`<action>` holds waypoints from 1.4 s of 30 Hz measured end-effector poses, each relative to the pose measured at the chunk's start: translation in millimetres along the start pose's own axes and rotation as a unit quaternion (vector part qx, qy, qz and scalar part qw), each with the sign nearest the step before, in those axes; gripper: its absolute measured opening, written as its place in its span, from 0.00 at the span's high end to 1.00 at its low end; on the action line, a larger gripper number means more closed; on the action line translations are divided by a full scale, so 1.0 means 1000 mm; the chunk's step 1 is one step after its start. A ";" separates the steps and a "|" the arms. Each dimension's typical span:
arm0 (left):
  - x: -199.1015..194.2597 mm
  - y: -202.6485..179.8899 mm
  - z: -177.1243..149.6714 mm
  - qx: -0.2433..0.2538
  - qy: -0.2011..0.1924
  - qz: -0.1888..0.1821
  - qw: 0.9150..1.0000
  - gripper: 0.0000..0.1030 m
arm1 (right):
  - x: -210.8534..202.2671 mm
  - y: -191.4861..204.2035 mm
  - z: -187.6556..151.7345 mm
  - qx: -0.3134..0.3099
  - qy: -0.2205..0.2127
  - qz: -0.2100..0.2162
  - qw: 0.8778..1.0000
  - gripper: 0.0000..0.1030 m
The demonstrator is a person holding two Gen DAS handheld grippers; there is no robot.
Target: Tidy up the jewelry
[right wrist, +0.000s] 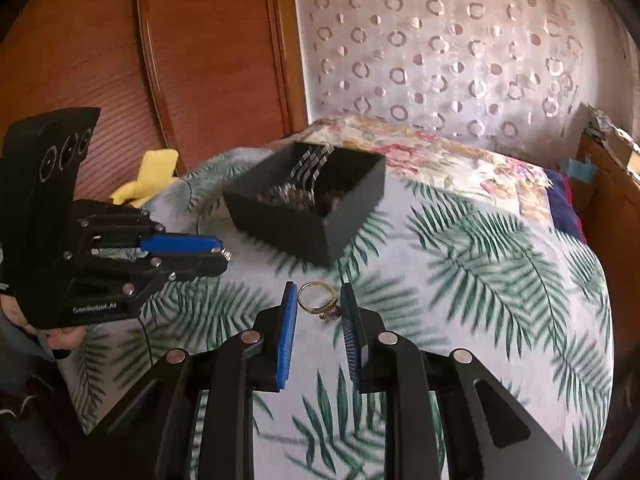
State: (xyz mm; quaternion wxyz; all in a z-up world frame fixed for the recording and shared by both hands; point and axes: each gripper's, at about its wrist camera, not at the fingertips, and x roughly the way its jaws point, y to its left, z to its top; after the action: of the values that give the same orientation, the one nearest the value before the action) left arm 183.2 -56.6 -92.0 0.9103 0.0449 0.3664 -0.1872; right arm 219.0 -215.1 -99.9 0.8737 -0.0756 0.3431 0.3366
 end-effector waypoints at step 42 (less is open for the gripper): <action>0.013 0.069 0.046 -0.050 -0.024 0.077 0.995 0.26 | 0.036 -0.011 0.047 0.038 -0.008 -0.021 0.999 0.65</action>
State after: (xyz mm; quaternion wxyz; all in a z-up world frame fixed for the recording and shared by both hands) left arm 247.5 -6.9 -71.3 0.9316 0.0233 0.3491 -0.0988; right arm 271.6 -187.0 -88.7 0.8857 -0.0467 0.3469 0.3051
